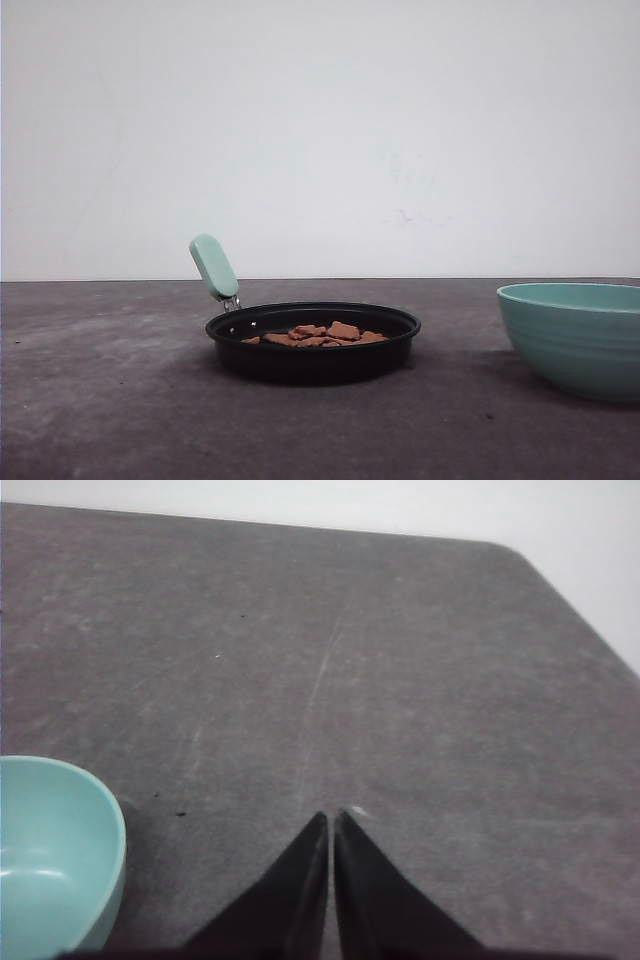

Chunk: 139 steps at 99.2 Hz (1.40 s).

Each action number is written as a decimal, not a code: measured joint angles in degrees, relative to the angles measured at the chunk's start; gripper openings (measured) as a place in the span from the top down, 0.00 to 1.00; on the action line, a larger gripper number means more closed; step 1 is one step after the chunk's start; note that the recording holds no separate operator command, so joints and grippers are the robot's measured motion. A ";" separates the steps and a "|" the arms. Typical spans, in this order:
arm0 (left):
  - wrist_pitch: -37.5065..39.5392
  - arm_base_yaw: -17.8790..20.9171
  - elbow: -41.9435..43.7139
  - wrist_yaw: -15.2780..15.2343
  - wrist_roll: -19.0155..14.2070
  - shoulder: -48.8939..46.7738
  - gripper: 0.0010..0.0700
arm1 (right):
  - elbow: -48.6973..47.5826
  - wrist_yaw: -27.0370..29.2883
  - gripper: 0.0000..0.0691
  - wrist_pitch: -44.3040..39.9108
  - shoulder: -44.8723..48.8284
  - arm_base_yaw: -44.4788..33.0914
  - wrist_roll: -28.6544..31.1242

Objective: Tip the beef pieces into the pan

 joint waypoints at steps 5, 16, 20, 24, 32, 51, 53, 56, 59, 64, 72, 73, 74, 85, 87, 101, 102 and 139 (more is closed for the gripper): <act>-0.02 0.00 0.00 0.00 0.00 -0.02 0.99 | -1.99 -1.16 0.99 2.67 -0.11 0.00 1.11; 0.07 0.00 0.00 0.00 0.00 -0.20 0.99 | -3.50 -2.40 0.99 6.56 0.11 -0.02 2.25; 0.11 0.00 0.00 0.00 0.00 -0.20 0.99 | -3.96 -2.43 0.99 8.11 -0.13 0.00 2.36; 0.09 0.00 0.00 0.00 0.00 -0.20 0.99 | -4.39 -2.58 0.99 9.11 -0.15 0.00 2.40; 0.09 0.00 0.00 0.00 0.00 -0.20 0.99 | -4.46 -2.58 0.99 9.31 -0.13 0.04 2.34; 0.09 0.00 0.00 0.00 0.00 -0.22 0.99 | -4.48 -2.45 0.99 9.38 -0.13 0.07 2.10; 0.09 0.00 0.00 0.00 0.00 -0.20 0.99 | -4.48 -2.45 0.99 9.40 -0.13 0.07 2.10; 0.09 0.00 0.00 0.00 0.00 -0.20 0.99 | -4.48 -2.45 0.99 9.44 -0.13 0.07 2.10; 0.09 0.00 0.00 0.00 0.00 -0.20 0.99 | -4.48 -2.43 0.99 9.55 -0.13 0.04 2.08; 0.09 0.00 0.00 0.00 0.00 -0.20 0.99 | -4.52 -2.43 0.99 10.10 -0.13 0.04 2.10; 0.09 0.00 0.00 0.00 0.00 -0.20 0.99 | -4.52 -2.43 0.99 10.27 -0.13 0.04 2.10; 0.09 0.00 0.00 0.00 0.00 -0.20 0.99 | -4.52 -2.43 0.99 10.27 -0.13 0.04 2.10; 0.09 0.00 0.00 0.00 0.00 -0.20 0.99 | -4.52 -2.43 0.99 10.27 -0.13 0.04 2.10; 0.09 0.00 0.00 0.00 0.00 -0.22 0.99 | -4.52 -2.43 0.99 10.27 -0.13 0.04 2.10; 0.09 0.00 0.00 0.00 0.00 -0.22 0.99 | -4.52 -2.43 0.99 10.27 -0.13 0.04 2.10; 0.09 0.00 0.00 0.00 0.00 -0.20 0.99 | -4.52 -2.43 0.99 10.27 -0.13 0.04 2.10; 0.09 0.00 0.00 0.00 0.00 -0.20 0.99 | -4.52 -2.43 0.99 10.29 -0.13 0.04 2.10; -0.17 0.04 0.00 -0.11 2.34 -1.53 0.99 | -4.55 -2.43 0.99 10.27 -0.13 0.04 2.08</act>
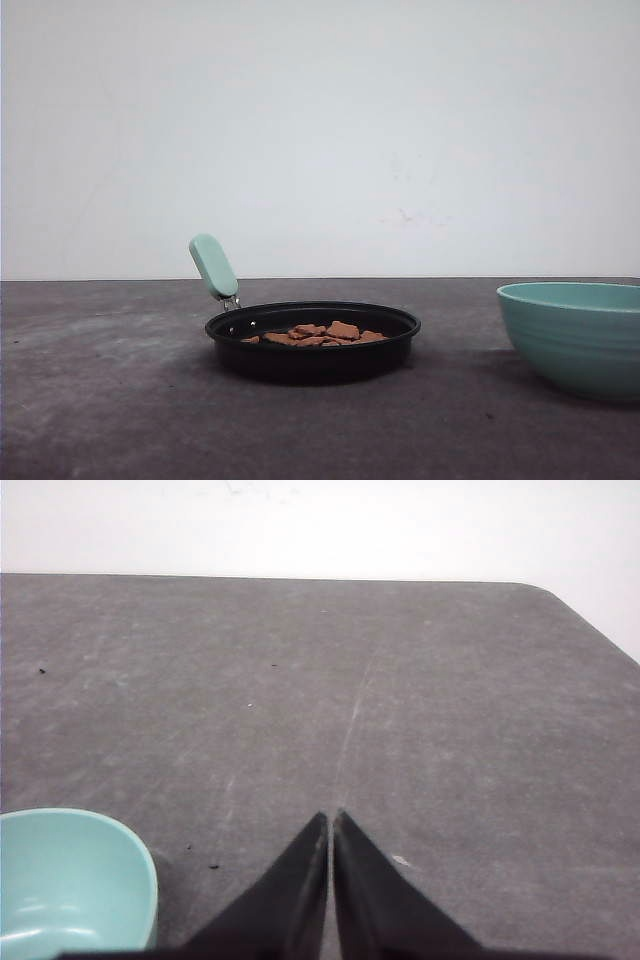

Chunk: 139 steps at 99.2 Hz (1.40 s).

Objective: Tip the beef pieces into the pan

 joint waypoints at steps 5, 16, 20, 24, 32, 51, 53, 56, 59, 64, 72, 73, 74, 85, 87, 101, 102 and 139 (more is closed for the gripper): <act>-0.50 0.44 -0.04 0.02 2.21 -1.64 0.99 | 0.00 0.02 0.99 0.02 0.00 0.00 0.00; -1.84 3.37 -2.54 0.17 7.10 -8.59 0.99 | -0.04 0.00 0.99 0.00 0.00 0.00 0.02; -2.19 5.11 -5.01 0.15 8.07 -12.00 0.99 | -0.04 0.00 0.99 0.00 0.00 0.00 0.00; -2.34 7.10 -8.26 0.11 8.35 -14.95 0.99 | -0.04 0.00 0.99 0.00 0.00 0.00 0.02; -3.34 11.13 -16.11 0.46 7.54 -20.06 0.99 | -0.04 0.02 0.99 0.00 0.00 0.00 0.02; -3.89 18.32 -28.35 3.82 0.63 -22.58 0.99 | -0.13 0.04 0.99 0.00 0.00 0.00 0.00; -3.85 18.53 -29.00 4.09 0.33 -22.67 0.99 | -0.15 0.04 0.99 0.00 0.00 0.00 0.00; -3.67 18.75 -29.79 4.22 -0.04 -22.84 0.99 | -0.15 0.04 0.99 0.00 0.00 0.00 0.00; -3.48 18.93 -30.40 4.26 -0.13 -22.86 0.99 | -0.15 0.02 0.99 0.00 0.00 0.00 0.00; -2.91 19.10 -31.23 4.35 -0.07 -22.86 0.99 | -0.15 0.04 0.99 0.02 0.00 0.00 0.00; -0.50 19.10 -32.74 4.55 0.55 -22.91 0.99 | -0.15 0.02 0.99 0.02 0.00 0.00 0.02; -0.13 19.10 -32.96 4.55 0.68 -22.91 0.99 | -0.15 0.02 0.99 0.02 0.00 0.00 0.02; 0.24 19.10 -33.18 4.57 0.81 -22.91 0.99 | -0.15 0.02 0.99 0.02 0.00 0.00 0.00; 3.21 19.10 -34.93 5.62 2.14 -22.88 0.99 | -0.15 0.02 0.99 0.02 0.00 0.00 0.00; 3.50 19.10 -34.97 5.97 2.45 -22.88 0.99 | -0.15 0.00 0.99 0.02 0.00 0.00 0.00; 4.42 19.10 -35.19 8.17 6.91 -22.99 0.99 | -0.15 0.02 0.99 0.02 0.00 0.00 0.00; 4.42 19.10 -35.19 8.17 7.19 -22.99 0.99 | -0.15 0.02 0.99 0.02 0.00 0.00 0.00; 4.42 19.12 -35.19 8.15 10.08 -22.99 0.99 | -0.15 0.02 0.99 0.02 0.00 0.00 0.00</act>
